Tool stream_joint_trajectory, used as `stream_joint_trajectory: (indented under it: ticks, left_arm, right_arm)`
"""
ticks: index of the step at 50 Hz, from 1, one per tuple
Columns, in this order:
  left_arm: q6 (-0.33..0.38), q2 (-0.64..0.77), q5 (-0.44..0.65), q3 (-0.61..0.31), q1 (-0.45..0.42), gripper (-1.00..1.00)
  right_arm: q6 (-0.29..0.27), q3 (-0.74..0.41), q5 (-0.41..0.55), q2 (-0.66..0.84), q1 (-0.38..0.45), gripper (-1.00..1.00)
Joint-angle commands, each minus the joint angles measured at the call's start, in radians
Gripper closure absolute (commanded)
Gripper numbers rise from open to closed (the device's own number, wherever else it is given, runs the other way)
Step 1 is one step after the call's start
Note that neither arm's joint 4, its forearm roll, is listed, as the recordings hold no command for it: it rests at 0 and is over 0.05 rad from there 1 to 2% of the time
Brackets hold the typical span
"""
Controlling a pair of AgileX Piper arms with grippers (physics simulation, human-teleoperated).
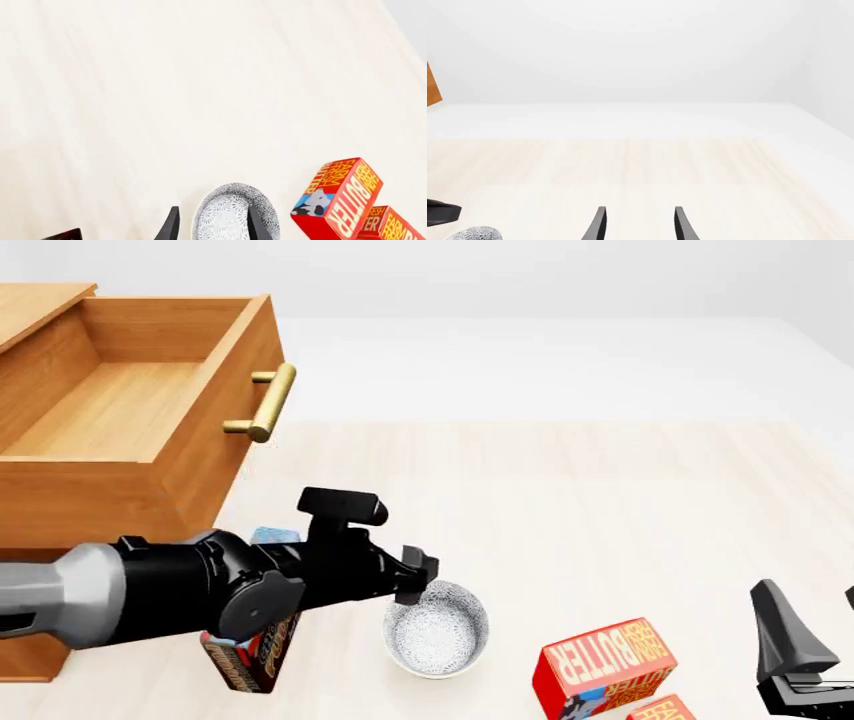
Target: Put the bowl in the top drawer of the cabinet.
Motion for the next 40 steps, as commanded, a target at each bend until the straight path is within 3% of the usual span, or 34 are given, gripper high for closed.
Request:
stream_joint_trajectory:
  ticks: [1, 40]
  left_arm:
    - [-0.014, 0.036, -0.02, 0.005, -0.008, -1.0]
    - [-0.052, 0.148, -0.082, 0.017, 0.002, -1.0]
  right_arm:
    - [0.0, 0.0, 0.0, 0.0, 0.001, -1.0]
    - [0.0, 0.0, 0.0, 0.0, 0.0, -1.0]
